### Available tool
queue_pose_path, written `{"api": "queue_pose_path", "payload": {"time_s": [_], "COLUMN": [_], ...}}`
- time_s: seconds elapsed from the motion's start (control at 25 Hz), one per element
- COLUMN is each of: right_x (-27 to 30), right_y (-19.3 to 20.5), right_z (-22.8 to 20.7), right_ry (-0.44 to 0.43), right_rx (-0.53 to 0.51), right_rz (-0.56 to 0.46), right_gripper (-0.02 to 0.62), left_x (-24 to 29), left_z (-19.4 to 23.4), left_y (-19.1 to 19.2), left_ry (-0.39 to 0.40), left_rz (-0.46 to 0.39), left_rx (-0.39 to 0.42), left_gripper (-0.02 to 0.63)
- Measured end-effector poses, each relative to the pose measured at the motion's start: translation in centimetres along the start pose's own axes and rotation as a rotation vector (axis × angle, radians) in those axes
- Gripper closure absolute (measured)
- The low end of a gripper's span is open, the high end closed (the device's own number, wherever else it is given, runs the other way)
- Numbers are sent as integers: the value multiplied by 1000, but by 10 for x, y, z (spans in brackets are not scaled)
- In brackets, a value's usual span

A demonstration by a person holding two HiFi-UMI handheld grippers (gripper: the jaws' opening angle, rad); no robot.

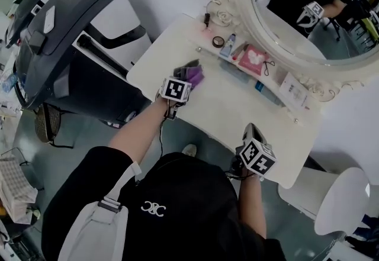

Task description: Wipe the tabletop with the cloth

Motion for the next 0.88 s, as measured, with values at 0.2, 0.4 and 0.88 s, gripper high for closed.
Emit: {"api": "queue_pose_path", "payload": {"time_s": [0.2,0.4,0.88], "right_x": [2,-3,-8], "right_y": [-1,4,7], "right_z": [7,-2,2], "right_ry": [-5,15,1], "right_rx": [-34,-17,-27], "right_rz": [16,22,15], "right_gripper": [592,592,592], "left_x": [-8,-9,-20], "left_z": [72,111,172], "left_y": [1,9,22], "left_ry": [-162,-176,-308], "left_rz": [-30,-18,10], "left_rx": [-46,-157,-288], "left_gripper": [552,552,552]}}
Point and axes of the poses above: the fingertips, and each gripper's own axes: x forward along the fingers, z to its left, y out of its underside, the point moved 8 cm from there along -x, backward along the fingers, and after that the axes turned 6 degrees about -y, right-handed, at the moved point
